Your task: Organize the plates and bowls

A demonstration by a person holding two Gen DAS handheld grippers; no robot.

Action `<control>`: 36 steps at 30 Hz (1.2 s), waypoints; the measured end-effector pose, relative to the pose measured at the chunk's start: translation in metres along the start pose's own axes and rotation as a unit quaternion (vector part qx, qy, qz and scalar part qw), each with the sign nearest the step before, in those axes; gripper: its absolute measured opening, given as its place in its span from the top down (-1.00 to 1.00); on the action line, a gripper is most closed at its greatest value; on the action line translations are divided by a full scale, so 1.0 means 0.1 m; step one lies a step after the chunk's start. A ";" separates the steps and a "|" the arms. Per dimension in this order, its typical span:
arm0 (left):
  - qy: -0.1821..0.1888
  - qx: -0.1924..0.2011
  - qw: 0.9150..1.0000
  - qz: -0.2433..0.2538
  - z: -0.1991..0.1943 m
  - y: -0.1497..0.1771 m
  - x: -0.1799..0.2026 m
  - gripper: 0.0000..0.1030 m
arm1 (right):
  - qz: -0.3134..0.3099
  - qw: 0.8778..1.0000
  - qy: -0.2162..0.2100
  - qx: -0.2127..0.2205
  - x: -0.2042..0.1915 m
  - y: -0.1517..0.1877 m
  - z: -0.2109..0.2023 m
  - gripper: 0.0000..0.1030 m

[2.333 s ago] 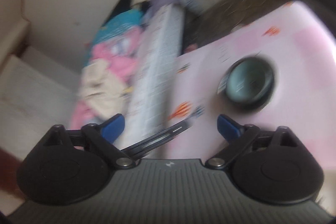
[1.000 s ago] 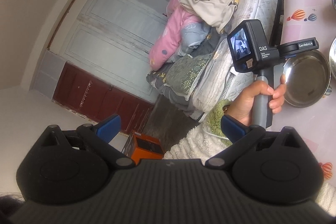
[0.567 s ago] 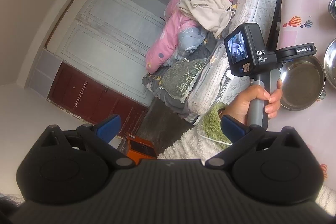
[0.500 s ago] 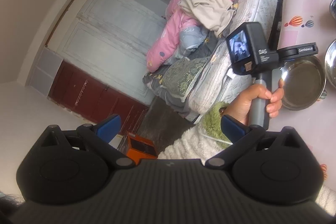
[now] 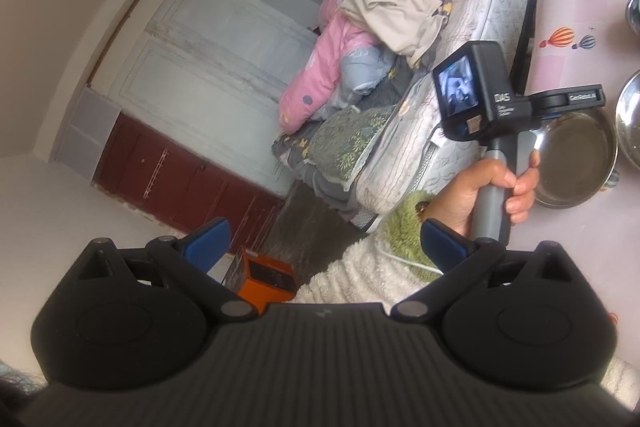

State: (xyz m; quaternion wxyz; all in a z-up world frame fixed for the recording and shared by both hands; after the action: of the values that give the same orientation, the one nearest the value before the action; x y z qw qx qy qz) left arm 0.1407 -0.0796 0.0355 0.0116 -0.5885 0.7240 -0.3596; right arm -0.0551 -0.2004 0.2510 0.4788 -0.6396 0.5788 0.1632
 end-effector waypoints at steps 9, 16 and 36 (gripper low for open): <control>-0.007 0.000 1.000 0.000 0.04 -0.01 -0.04 -0.43 | 0.025 0.999 0.010 0.026 0.21 -0.03 -0.11 -0.98; -0.045 0.010 0.999 -0.013 0.00 0.11 -0.37 -0.45 | 0.009 0.979 0.151 0.139 0.86 -0.11 -0.09 -0.97; -0.144 0.069 0.987 -0.025 -0.21 0.85 -1.16 -0.58 | -0.025 0.892 0.357 0.276 2.30 0.76 0.69 -0.97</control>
State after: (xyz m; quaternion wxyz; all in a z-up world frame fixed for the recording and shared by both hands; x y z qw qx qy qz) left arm 0.0951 0.0348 -0.0418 0.1476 -0.6497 0.6734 -0.3203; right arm -0.0358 -0.2695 0.0093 0.4010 -0.5111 0.7166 -0.2540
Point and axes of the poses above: each gripper's, at about its wrist camera, not at the fingertips, and z roughly the way its jaws point, x to its right, y to its underside, the point moved 3 cm from there along z, roughly the way its jaws point, and after that the axes turned 9 degrees about y, right-handed, at the moved point
